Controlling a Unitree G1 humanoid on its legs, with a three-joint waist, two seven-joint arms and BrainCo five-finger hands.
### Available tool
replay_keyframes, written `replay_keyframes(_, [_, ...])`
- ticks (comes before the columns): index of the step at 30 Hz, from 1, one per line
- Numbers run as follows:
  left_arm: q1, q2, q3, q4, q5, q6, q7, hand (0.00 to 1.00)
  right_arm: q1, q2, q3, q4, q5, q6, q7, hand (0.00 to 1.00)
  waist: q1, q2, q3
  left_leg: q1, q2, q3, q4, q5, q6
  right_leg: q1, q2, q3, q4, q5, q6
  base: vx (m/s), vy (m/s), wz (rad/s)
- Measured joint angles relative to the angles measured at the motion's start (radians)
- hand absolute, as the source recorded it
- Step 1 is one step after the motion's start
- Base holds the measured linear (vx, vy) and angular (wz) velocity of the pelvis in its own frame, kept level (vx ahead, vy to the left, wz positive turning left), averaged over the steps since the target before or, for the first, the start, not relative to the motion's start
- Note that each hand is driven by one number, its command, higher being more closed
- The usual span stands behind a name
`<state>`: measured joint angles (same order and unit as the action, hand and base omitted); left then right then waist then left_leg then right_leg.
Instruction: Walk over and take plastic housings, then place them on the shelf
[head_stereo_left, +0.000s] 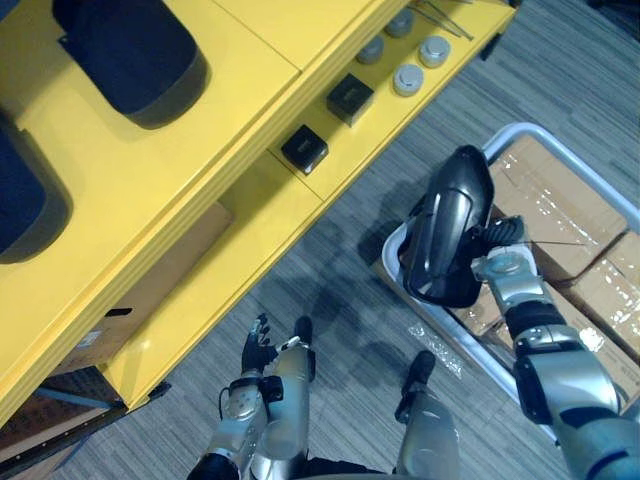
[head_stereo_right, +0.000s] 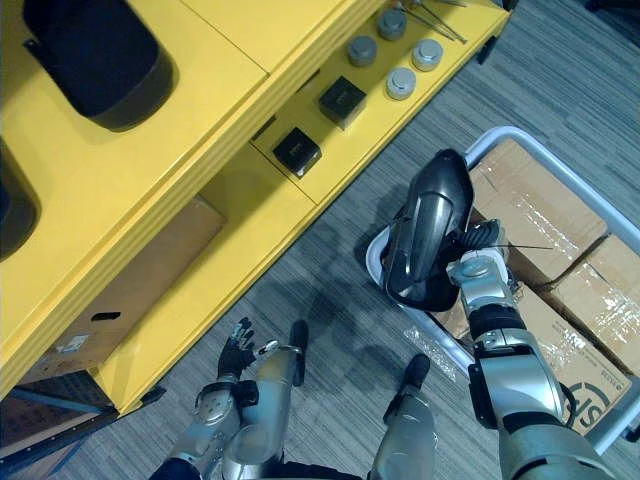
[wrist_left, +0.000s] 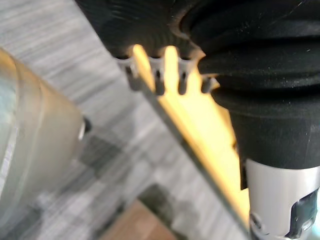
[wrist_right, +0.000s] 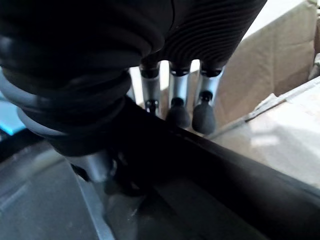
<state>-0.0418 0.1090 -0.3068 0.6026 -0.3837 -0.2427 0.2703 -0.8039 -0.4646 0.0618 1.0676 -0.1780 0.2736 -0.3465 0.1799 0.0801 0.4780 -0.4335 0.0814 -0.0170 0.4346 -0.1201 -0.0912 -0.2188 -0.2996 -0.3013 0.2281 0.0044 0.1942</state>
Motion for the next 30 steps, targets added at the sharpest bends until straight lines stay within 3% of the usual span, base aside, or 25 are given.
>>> replay_keyframes(4, [0.004,0.001,-0.001,0.009,-0.003,0.000,-0.003,0.00,-0.007,-0.019,-0.002,0.022,-0.032,0.013,-0.004,1.00,0.009,0.008,0.000,0.002,-0.007,-0.003,-0.009,0.007,-0.001,-0.007,-0.010,-0.004,0.024,-0.011,-0.002,-0.03,0.003,0.08])
replay_keyframes(8, [0.003,0.001,-0.011,-0.008,-0.002,-0.023,-0.008,0.00,-0.002,-0.024,0.000,0.047,-0.042,-0.019,-0.057,1.00,0.007,0.024,-0.010,0.003,-0.010,-0.002,-0.009,0.007,-0.001,-0.007,-0.014,-0.004,0.026,-0.011,-0.002,0.00,0.000,0.00])
replay_keyframes(11, [-0.005,0.004,0.006,-0.101,0.024,-0.037,0.007,0.00,0.029,-0.020,0.021,0.015,-0.082,-0.083,-0.123,1.00,-0.003,0.025,-0.010,0.004,-0.008,-0.001,-0.009,0.008,-0.001,-0.007,-0.011,-0.004,0.022,-0.010,-0.002,0.01,0.000,-0.01])
replay_keyframes(15, [-0.065,0.043,0.060,-0.285,0.085,-0.020,0.038,0.00,0.122,-0.016,0.053,-0.123,-0.110,-0.089,-0.161,1.00,-0.039,0.018,-0.007,0.017,0.009,0.016,-0.010,0.008,-0.001,0.003,0.000,0.008,0.003,0.003,-0.001,0.04,-0.003,-0.14])
replay_keyframes(17, [-0.140,0.097,0.105,-0.342,0.089,-0.007,0.036,0.00,0.171,-0.011,0.052,-0.239,-0.130,-0.090,-0.169,1.00,-0.068,-0.002,0.005,0.044,0.024,0.042,-0.021,0.008,-0.001,0.012,0.012,0.030,-0.013,0.013,-0.004,0.04,-0.006,-0.42])
replay_keyframes(22, [-0.329,0.215,0.143,-0.379,0.063,0.020,-0.024,0.00,0.255,0.003,0.048,-0.537,-0.213,-0.091,-0.178,1.00,-0.140,-0.088,0.012,0.159,0.064,0.130,-0.077,0.009,-0.007,0.062,0.044,0.085,-0.071,0.051,-0.024,0.02,-0.007,-0.48])
replay_keyframes(26, [-0.431,0.215,0.085,-0.374,0.027,0.063,-0.076,0.00,0.265,0.004,0.045,-0.630,-0.261,-0.104,-0.175,1.00,-0.171,-0.116,-0.002,0.198,0.084,0.160,-0.102,0.015,-0.021,0.079,0.071,0.112,-0.103,0.068,-0.037,-0.02,-0.013,-0.30])
replay_keyframes(30, [-0.558,0.216,0.025,-0.284,0.031,0.113,-0.127,0.00,0.246,0.003,0.048,-0.636,-0.283,-0.122,-0.147,1.00,-0.201,-0.119,-0.005,0.210,0.108,0.175,-0.117,0.025,-0.037,0.074,0.096,0.125,-0.116,0.080,-0.050,-0.03,-0.037,-0.21])
